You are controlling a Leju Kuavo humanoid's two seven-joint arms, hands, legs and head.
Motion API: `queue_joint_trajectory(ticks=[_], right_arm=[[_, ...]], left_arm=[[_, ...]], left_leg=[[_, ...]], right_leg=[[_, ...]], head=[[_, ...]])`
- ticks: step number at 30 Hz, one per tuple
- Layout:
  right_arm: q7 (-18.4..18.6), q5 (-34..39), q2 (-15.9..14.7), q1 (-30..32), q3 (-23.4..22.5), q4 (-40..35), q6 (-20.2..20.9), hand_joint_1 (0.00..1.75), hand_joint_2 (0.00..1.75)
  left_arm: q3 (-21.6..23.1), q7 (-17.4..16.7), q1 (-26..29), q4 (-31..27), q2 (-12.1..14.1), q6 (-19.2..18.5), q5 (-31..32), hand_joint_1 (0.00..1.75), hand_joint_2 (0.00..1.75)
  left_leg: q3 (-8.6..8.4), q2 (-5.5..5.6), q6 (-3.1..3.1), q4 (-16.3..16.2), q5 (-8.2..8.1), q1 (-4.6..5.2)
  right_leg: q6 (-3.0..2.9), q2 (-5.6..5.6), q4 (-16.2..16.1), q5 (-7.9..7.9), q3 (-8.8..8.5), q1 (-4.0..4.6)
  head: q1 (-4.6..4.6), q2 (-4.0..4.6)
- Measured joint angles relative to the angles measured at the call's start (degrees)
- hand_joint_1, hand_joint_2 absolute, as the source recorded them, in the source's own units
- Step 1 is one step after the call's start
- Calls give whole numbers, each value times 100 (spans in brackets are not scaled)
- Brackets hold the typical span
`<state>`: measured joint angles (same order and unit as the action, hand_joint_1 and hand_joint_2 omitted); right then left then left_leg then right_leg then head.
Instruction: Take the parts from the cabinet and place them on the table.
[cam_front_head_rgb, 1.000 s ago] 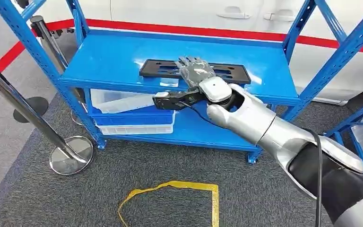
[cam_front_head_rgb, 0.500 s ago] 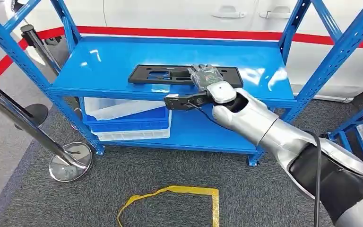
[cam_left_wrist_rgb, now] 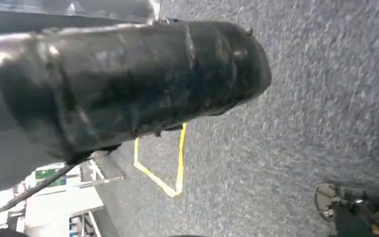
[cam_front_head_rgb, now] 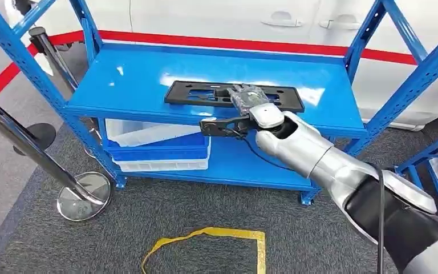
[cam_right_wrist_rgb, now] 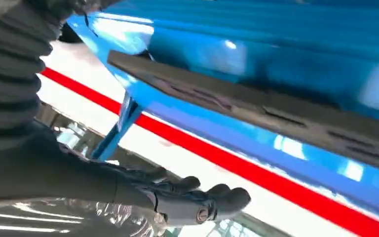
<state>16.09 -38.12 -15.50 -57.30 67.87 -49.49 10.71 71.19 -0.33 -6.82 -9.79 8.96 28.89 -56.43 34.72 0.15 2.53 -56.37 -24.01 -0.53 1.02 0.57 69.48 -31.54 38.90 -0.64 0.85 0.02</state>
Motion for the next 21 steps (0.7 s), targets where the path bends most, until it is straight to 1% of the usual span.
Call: queue_joint_trajectory(ticks=[1,2,3,4,5,6,7,8,9,10,11,12,13,14,16,17,18,19,20,21], right_arm=[[0,0,-2,34,0,26,0,0,0],[0,0,-2,66,0,48,0,0,0],[0,0,-2,85,0,61,0,0,175],[0,0,-2,86,0,79,0,0,175],[-2,0,0,78,0,90,-7,0,175],[-24,0,0,73,-2,96,-7,0,175],[-50,-6,0,77,-2,114,-7,0,175],[-68,-15,11,56,-2,127,-7,0,175],[-77,-17,18,70,-2,140,-9,0,175],[-87,-20,20,76,-2,155,-15,0,175],[-100,-28,31,69,-2,166,-28,0,175],[-103,-41,57,65,-4,170,-37,0,175],[-98,-66,61,55,-9,186,-42,0,175],[-101,-81,65,41,-9,195,-50,0,175],[-103,-96,103,47,-9,217,-52,0,175],[-103,-99,114,55,-9,227,-52,0,175],[-107,-101,120,65,-9,234,-52,0,175],[-107,-101,129,68,-9,243,-52,0,175],[-107,-109,142,64,-9,254,-52,0,175],[-107,-118,153,55,-9,258,-52,0,175]], left_arm=[[0,0,0,0,0,0,0,0,0],[0,0,5,0,0,-2,0,0,0],[0,0,11,0,0,0,0,0,0],[0,-2,14,0,0,-2,0,0,0],[0,-7,20,0,0,0,0,0,0],[0,-7,17,0,0,0,0,0,0],[0,-11,18,2,2,0,0,0,0],[0,-17,6,2,9,2,0,0,0],[0,-17,0,2,11,2,0,0,0],[0,-17,2,2,9,2,0,0,0],[0,-18,2,2,7,0,-4,0,0],[0,-22,3,2,7,0,-6,0,0],[0,-24,3,2,4,2,-11,0,0],[0,-24,-1,2,7,2,-9,0,0],[0,-24,2,2,13,7,-11,0,0],[0,-24,4,2,13,7,-11,0,0],[0,-24,4,2,13,7,-13,0,0],[0,-24,10,2,13,7,-18,0,0],[0,-24,14,2,13,-2,-22,0,0],[0,-24,14,2,13,-7,-26,0,0]], left_leg=[[-22,3,10,-3,-25,0],[-41,13,10,-12,-51,-3],[-66,21,-3,-22,-81,-10],[-95,28,-27,-50,-124,-19],[-130,30,-57,-90,-179,-36],[-165,33,-90,-140,-245,-48],[-148,37,-134,-177,-306,-38],[-130,43,-182,-267,-342,-13],[-118,45,-205,-226,-334,-14],[-126,45,-216,-216,-340,-19],[-149,37,-248,-203,-349,-22],[-125,27,-285,-219,-400,-32],[-93,14,-312,-378,-467,-35],[78,11,-329,-717,-621,-36],[573,12,-356,-1571,-905,-38],[801,12,-359,-1884,-946,-37],[894,12,-349,-1916,-840,-37],[850,12,-326,-1700,-614,-36],[694,12,-289,-1270,-300,-33],[474,12,-243,-727,24,-19]], right_leg=[[18,-1,426,-121,253,-9],[36,-3,650,-117,422,-20],[55,-5,604,24,461,-42],[74,-12,315,283,374,-66],[91,-22,-164,597,186,-86],[103,-38,-668,879,-30,-102],[108,-35,-831,831,-130,-97],[61,-23,-995,754,-200,-58],[17,-25,-929,747,-182,-60],[-4,-19,-928,735,-179,-49],[-43,-9,-942,728,-183,-51],[-87,-8,-984,726,-233,-89],[-119,-11,-1001,709,-276,-92],[-155,-12,-1001,689,-299,-93],[-194,-11,-1001,651,-337,-76],[-199,-8,-1001,628,-357,-65],[-199,-6,-1000,603,-388,-58],[-196,-2,-1000,574,-427,-50],[-194,2,-1000,541,-474,-43],[-187,5,-1001,506,-527,-38]], head=[[2,0],[0,0],[4,0],[0,0],[0,0],[2,0],[2,0],[11,0],[7,0],[11,0],[9,0],[9,0],[4,0],[-13,0],[-11,0],[-11,0],[-11,0],[-9,0],[-13,0],[-9,0]])
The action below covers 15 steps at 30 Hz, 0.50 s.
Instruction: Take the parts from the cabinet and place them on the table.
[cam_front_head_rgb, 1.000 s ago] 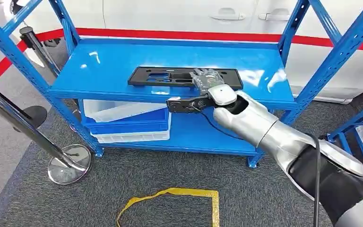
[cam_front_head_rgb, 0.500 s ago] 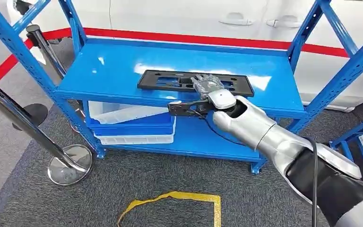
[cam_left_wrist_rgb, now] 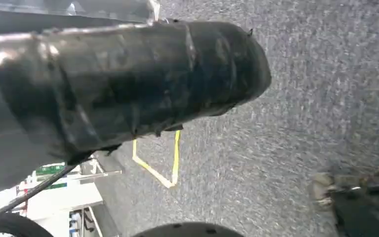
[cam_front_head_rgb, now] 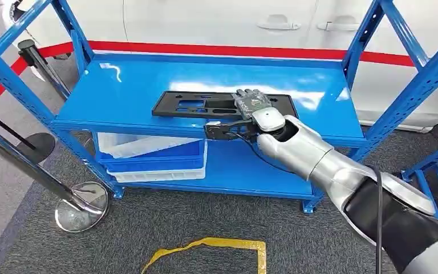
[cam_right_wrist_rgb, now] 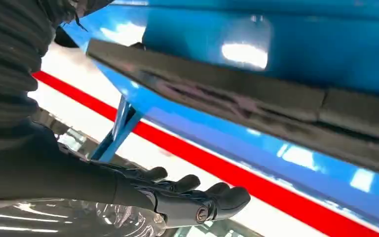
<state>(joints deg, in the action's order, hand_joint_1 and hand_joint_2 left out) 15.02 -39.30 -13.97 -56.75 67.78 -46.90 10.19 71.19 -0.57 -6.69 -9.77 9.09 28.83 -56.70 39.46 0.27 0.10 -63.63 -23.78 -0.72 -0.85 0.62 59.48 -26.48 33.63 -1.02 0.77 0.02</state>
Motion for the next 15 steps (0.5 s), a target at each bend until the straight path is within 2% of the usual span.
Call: queue_joint_trajectory(ticks=[1,2,3,5,6,7,8,10,11,12,13,14,15], right_arm=[[0,-2,7,-7,0,4,0,0,175],[-2,-7,11,-25,0,11,0,0,175],[-6,-11,15,-26,0,15,0,0,175],[-11,-15,22,-22,0,39,2,0,175],[-13,-17,35,-30,0,42,2,0,175],[-13,-17,35,-38,-2,55,0,0,175],[-15,-17,35,-71,-2,66,4,0,175],[-48,-20,53,-80,0,70,7,0,175],[-63,-20,53,-52,0,90,11,0,175],[-68,-20,53,-33,0,109,11,0,175],[-79,-20,55,-27,0,127,11,0,175],[-90,-20,55,-31,0,138,11,0,175],[-96,-20,59,-36,0,144,11,0,175]], left_arm=[[0,0,0,0,2,0,-6,0,0],[0,0,1,0,4,6,-7,0,0],[0,-2,-12,0,4,7,-7,0,0],[0,-2,-11,0,9,15,-4,0,0],[0,-2,-9,0,9,17,-2,0,0],[0,-11,4,0,7,20,-4,0,0],[0,-11,4,0,7,20,2,0,0],[0,-24,-20,2,7,20,13,0,0],[0,-31,-21,0,7,20,15,0,0],[0,-39,-15,0,4,20,15,0,0],[0,-48,-6,0,4,20,17,0,0],[0,-61,-2,0,2,20,18,0,0],[0,-77,6,0,2,20,15,0,0]], left_leg=[[-139,2,48,376,99,21],[-233,1,56,384,29,69],[-273,-1,81,511,-20,78],[-271,8,112,498,-45,95],[-349,0,140,606,-25,56],[-433,-7,153,691,-9,34],[-476,-6,173,727,-13,35],[-497,-10,234,719,-47,38],[-510,-5,247,709,-76,38],[-525,7,246,691,-104,37],[-546,21,234,663,-143,32],[-571,29,215,625,-191,24],[-608,34,192,583,-247,16]], right_leg=[[14,-1,-7,-32,-32,-3],[43,6,-14,-46,-35,31],[65,11,-15,-56,-30,16],[130,3,-72,-59,-61,-2],[180,0,-105,-78,-112,29],[194,-20,-34,-132,-92,4],[208,-28,211,-260,22,11],[222,-25,1054,-580,488,9],[237,-26,1471,-660,752,4],[251,-27,1594,-603,882,-6],[260,-32,1451,-399,880,-18],[264,-38,1111,-120,763,-25],[265,-44,631,190,574,-29]], head=[[0,0],[-4,0],[-4,0],[-2,0],[-2,0],[33,0],[37,0],[42,0],[46,0],[50,0],[48,0],[48,0],[48,0]])
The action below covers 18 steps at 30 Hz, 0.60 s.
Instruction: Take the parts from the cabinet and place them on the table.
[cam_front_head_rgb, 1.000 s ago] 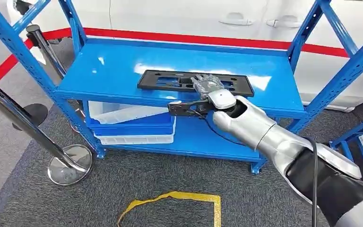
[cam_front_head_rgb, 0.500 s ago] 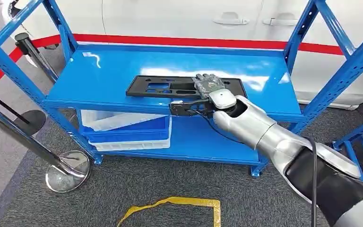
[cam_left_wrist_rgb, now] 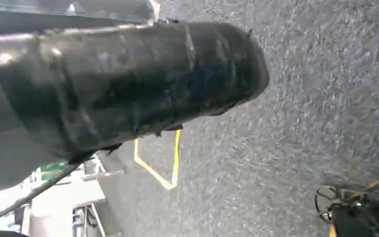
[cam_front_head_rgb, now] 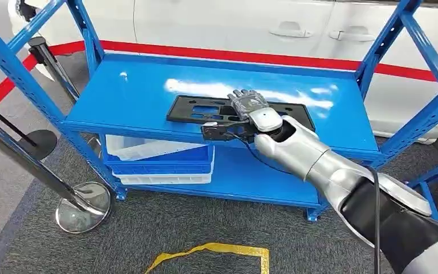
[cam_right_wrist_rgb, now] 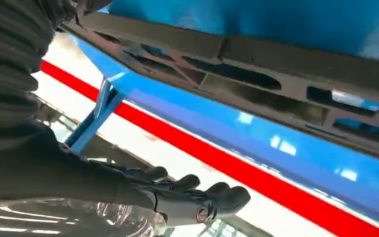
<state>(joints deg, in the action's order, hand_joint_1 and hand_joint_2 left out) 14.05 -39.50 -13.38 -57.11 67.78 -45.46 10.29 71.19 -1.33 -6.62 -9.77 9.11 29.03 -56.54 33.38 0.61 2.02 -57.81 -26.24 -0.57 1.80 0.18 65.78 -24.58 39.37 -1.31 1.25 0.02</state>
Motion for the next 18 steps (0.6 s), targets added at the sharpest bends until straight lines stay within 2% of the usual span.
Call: queue_joint_trajectory(ticks=[1,2,3,4,5,7,8,9,11,12,13,14,16,17,18], right_arm=[[0,0,2,-1,0,7,0,0,175],[0,0,9,-6,0,15,2,0,175],[-2,2,15,-17,0,17,0,0,175],[-2,2,37,-4,0,24,0,0,175],[-2,0,42,-2,2,39,0,0,175],[0,0,50,-11,0,52,-2,0,175],[2,0,57,-24,0,59,-4,0,175],[0,0,66,-32,0,59,-2,0,175],[0,0,98,-20,0,74,0,0,175],[-2,0,107,-11,0,81,0,0,175],[-2,0,114,-1,0,92,0,0,175],[-2,0,120,2,0,105,0,0,175],[-2,2,140,1,0,107,2,0,175],[0,2,142,4,0,114,7,0,175],[-2,2,148,3,2,120,17,0,175]], left_arm=[[0,-4,2,0,0,0,0,0,0],[0,-7,-5,2,0,0,0,0,0],[0,-13,-11,2,2,2,0,0,0],[0,-13,-16,2,2,4,2,0,0],[0,-13,-14,2,2,4,2,0,0],[2,-17,-8,2,-7,7,-4,0,0],[2,-22,-4,2,-9,4,-4,0,0],[0,-20,-12,2,-9,4,-4,0,0],[0,-20,-14,2,-4,7,-11,0,0],[0,-20,-11,2,-4,7,-20,0,0],[0,-20,-8,2,-4,7,-39,0,0],[2,-20,-5,2,-4,7,-50,0,0],[2,-20,1,2,-4,11,-55,0,0],[0,-22,0,2,-2,13,-57,0,0],[0,-24,0,2,2,17,-63,0,0]], left_leg=[[-26,1,-29,-53,-68,-5],[1,5,-71,-84,-102,25],[35,8,-103,-129,-121,32],[38,3,-124,-115,-110,28],[32,2,-144,-86,-110,24],[29,-17,-214,-133,-187,14],[116,-33,-243,-355,-282,7],[315,-33,-266,-733,-437,-4],[821,-33,-304,-1564,-680,-19],[993,-33,-308,-1770,-666,-19],[1036,-33,-303,-1715,-507,-19],[941,-33,-286,-1378,-214,-19],[551,-33,-225,-393,395,-16],[454,-22,-198,-252,313,6],[409,-21,-176,-151,316,49]], right_leg=[[-11,-6,-440,168,-154,-3],[-22,-2,-424,65,-226,35],[-89,12,-588,-26,-286,30],[-112,19,-558,-18,-263,45],[-142,24,-540,-36,-257,58],[-208,24,-615,-36,-346,2],[-248,24,-631,-51,-382,-4],[-273,24,-631,-67,-399,-2],[-303,25,-631,-105,-436,12],[-302,30,-629,-126,-457,14],[-299,32,-629,-152,-492,16],[-292,36,-629,-187,-536,16],[-265,45,-629,-253,-635,19],[-244,47,-651,-272,-645,26],[-217,60,-640,-282,-633,41]], head=[[2,0],[-11,0],[-7,0],[-26,0],[-2,0],[-7,0],[-39,0],[-39,0],[-39,0],[-42,0],[-39,0],[-39,0],[-39,0],[-31,0],[-46,0]])
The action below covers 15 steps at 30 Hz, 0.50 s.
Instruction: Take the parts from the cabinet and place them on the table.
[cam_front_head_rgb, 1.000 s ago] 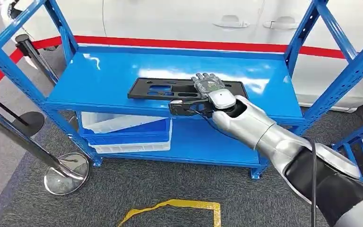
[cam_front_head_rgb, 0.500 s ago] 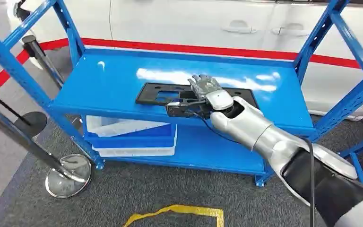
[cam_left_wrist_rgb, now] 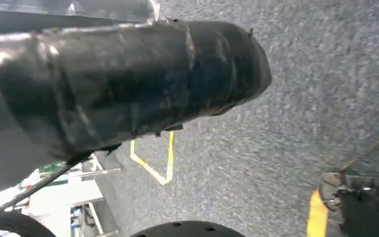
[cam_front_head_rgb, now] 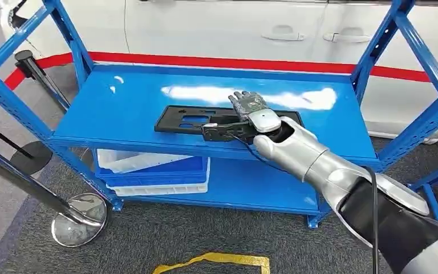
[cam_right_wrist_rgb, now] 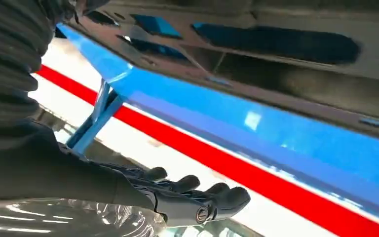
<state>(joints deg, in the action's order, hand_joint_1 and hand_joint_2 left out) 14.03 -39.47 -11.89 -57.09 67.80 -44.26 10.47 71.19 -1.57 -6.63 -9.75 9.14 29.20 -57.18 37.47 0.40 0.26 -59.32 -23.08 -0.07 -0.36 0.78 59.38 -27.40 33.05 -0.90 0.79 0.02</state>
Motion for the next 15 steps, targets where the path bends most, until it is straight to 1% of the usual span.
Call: queue_joint_trajectory(ticks=[1,2,3,4,5,6,7,8,9,10,11,12,13,14,15], right_arm=[[0,4,9,11,0,9,16,0,175],[-2,11,22,31,0,24,35,0,175],[-22,20,26,32,0,35,44,0,175],[-37,26,37,29,0,39,57,0,175],[-50,50,37,17,0,46,94,0,175],[-59,68,39,4,0,59,156,0,175],[-66,100,63,8,0,70,232,0,175],[-79,159,72,27,2,87,339,0,175],[-81,216,79,48,5,114,454,0,175],[-81,284,88,58,5,147,571,0,175],[-64,363,98,51,5,186,699,0,175],[-42,426,116,34,5,219,800,0,175],[-20,472,125,14,5,245,857,0,175],[-7,500,142,-3,5,277,885,0,175],[4,522,173,-39,7,304,910,0,175]], left_arm=[[0,2,-19,0,0,-2,-20,0,0],[-2,-9,-21,0,2,-39,-28,0,0],[-2,-15,-17,2,7,-74,-37,0,0],[-2,-7,-15,2,9,-96,-59,0,0],[-2,-2,-12,2,9,-112,-94,0,0],[-4,4,-16,2,9,-122,-109,0,0],[-11,4,-28,2,9,-118,-120,0,0],[-15,4,-35,2,9,-101,-131,0,0],[-22,4,-34,2,9,-77,-131,0,0],[-26,4,-31,2,9,-50,-131,0,0],[-26,-2,-28,2,9,-15,-127,0,0],[-28,-13,-26,2,9,0,-127,0,0],[-28,-26,-24,2,9,15,-127,0,0],[-31,-28,-23,2,9,33,-127,0,0],[-37,-28,-35,2,15,48,-127,0,0]], left_leg=[[-22,-7,47,42,-67,6],[-12,-2,60,38,-73,17],[-33,-1,90,70,-75,18],[-114,-14,133,181,-47,-56],[-162,-17,141,226,-45,-38],[-183,-22,182,235,-58,-38],[-192,-22,206,230,-68,-35],[-199,-20,229,223,-85,-32],[-206,-15,246,217,-98,-31],[-216,0,244,203,-114,-31],[-229,12,241,182,-137,-36],[-248,23,215,157,-166,-42],[-268,29,191,120,-205,-45],[-260,31,155,76,-248,-48],[-210,36,121,10,-269,-4]], right_leg=[[37,1,-7,13,22,-13],[47,1,-25,10,14,-15],[81,1,-67,13,-17,-12],[117,-5,-60,-43,-12,1],[128,-25,57,-110,14,-7],[125,-30,363,-279,152,-1],[125,-31,822,-476,384,-1],[131,-31,1276,-627,631,-4],[139,-32,1572,-669,817,-10],[148,-33,1621,-574,893,-19],[154,-38,1400,-353,835,-27],[152,-46,1002,-78,677,-30],[147,-56,515,201,469,-30],[129,-61,165,271,337,-28],[121,-57,97,219,268,6]], head=[[2,0],[4,0],[-2,0],[9,0],[28,0],[35,0],[31,0],[33,0],[31,0],[35,0],[33,0],[35,0],[33,0],[33,0],[31,0]])
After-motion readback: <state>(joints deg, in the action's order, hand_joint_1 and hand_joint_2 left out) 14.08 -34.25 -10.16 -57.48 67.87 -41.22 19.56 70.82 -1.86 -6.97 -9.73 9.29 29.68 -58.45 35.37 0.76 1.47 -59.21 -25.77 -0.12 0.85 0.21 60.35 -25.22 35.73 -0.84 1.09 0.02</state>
